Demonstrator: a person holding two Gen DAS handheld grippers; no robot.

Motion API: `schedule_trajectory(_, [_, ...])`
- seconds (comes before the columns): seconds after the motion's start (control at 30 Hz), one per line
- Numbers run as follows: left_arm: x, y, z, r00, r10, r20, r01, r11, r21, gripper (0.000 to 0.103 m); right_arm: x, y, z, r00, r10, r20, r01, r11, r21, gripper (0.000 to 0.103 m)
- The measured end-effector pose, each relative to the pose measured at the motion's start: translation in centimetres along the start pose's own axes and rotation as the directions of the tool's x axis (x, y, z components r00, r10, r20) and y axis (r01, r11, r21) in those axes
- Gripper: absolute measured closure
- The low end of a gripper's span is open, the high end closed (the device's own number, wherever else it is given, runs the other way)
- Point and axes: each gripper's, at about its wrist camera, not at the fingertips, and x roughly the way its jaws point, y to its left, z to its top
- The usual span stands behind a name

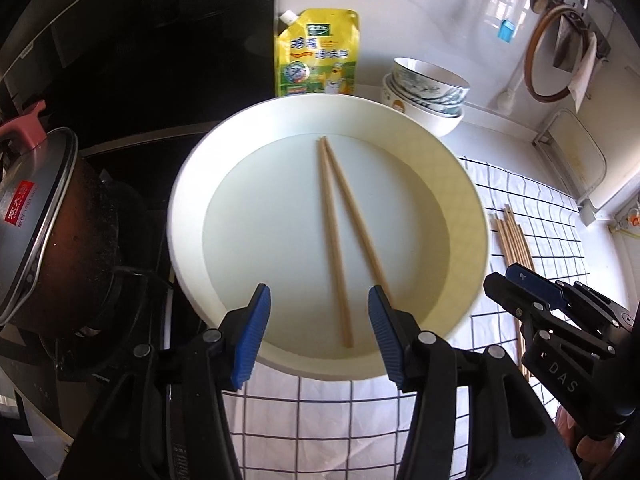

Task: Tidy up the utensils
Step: 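Move both open tools back over the chopstick row on the cloth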

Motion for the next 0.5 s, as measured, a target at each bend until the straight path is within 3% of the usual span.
schedule_trajectory(0.5, [0.1,-10.7,-1.4,0.995,-0.103,-0.008,0.103,0.988,0.114,0.049,-3.7,-11.2,-5.0,0.993,-0.12,-0.011,0.12,0.984,0.133,0.07])
